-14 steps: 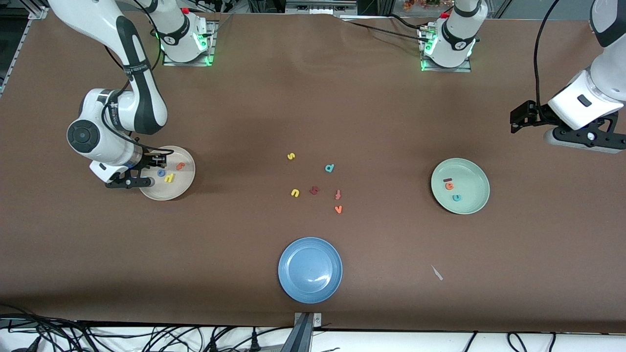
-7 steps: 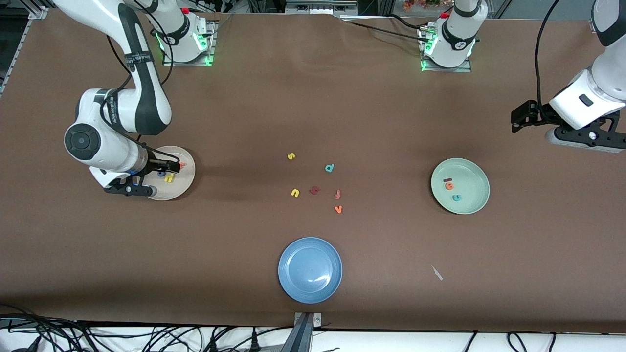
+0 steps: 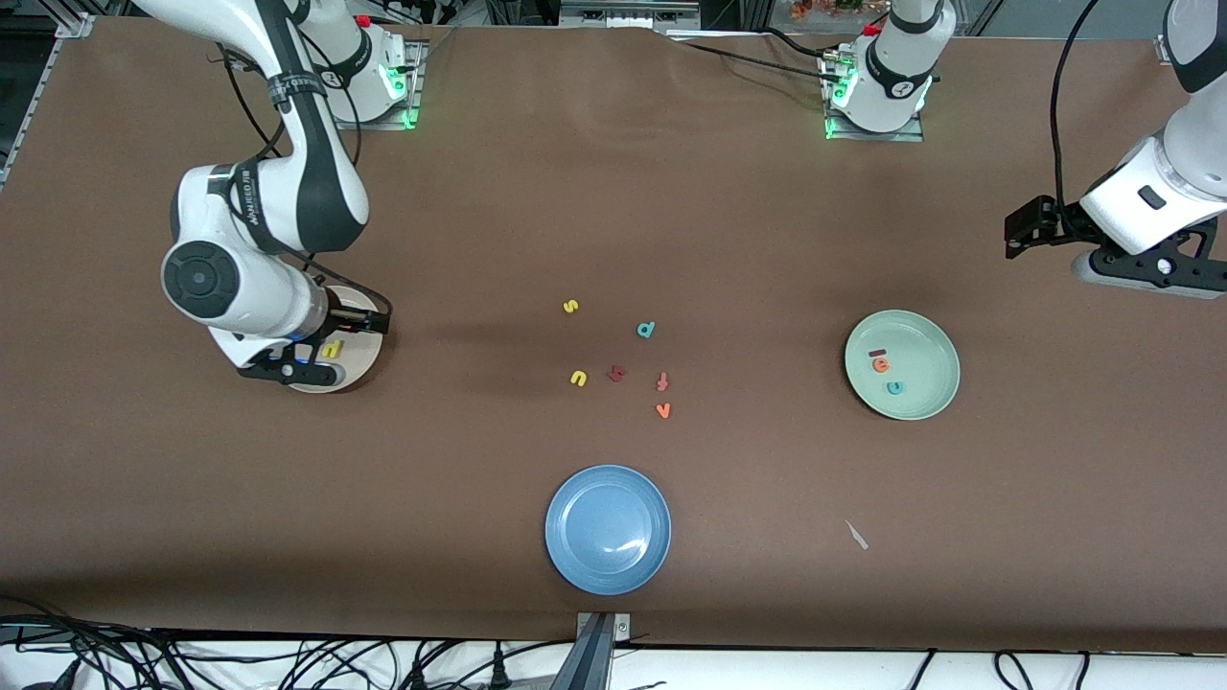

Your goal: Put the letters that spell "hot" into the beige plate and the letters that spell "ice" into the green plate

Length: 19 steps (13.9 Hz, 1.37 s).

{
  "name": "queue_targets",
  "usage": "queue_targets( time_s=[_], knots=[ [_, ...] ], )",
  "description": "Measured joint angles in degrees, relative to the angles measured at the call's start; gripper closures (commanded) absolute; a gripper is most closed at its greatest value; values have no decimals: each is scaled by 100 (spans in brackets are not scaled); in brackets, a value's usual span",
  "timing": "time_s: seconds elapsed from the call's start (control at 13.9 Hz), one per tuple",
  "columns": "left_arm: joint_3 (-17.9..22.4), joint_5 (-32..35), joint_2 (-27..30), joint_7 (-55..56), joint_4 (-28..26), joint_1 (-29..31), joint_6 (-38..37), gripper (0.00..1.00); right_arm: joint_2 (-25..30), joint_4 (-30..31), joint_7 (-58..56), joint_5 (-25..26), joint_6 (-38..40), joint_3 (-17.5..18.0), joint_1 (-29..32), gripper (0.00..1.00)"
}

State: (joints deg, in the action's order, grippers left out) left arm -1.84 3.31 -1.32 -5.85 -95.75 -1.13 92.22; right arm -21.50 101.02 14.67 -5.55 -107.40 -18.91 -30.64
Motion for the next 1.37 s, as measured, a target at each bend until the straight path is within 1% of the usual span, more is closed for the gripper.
queue_targets(
  time_s=[0.07,0.14,0.29,0.58,0.86,1.01,1.22,1.37],
  knots=[
    [6,0,-1,0,-2,0,0,0,5,-114,14,114,146,228,255,0],
    [14,0,-1,0,-3,1,0,0,31,-233,-34,172,282,333,442,0],
    [22,0,0,0,-3,2,-34,0,231,-405,-335,201,457,372,652,0],
    [0,0,6,0,-3,1,-184,0,989,-424,-1017,295,767,548,1110,0],
    [-92,0,12,-17,-1,-48,-458,0,1858,-388,-1234,799,1262,612,1326,0],
    [-302,0,13,-6,-1,-74,-672,0,2184,-355,-1362,979,1600,615,1367,0],
    [-359,47,13,-4,5,-92,-623,0,2414,-346,-1566,1004,1972,613,1490,0],
    [-356,63,14,-6,17,-88,-572,0,2448,-345,-1577,988,2047,530,1509,0]
  ],
)
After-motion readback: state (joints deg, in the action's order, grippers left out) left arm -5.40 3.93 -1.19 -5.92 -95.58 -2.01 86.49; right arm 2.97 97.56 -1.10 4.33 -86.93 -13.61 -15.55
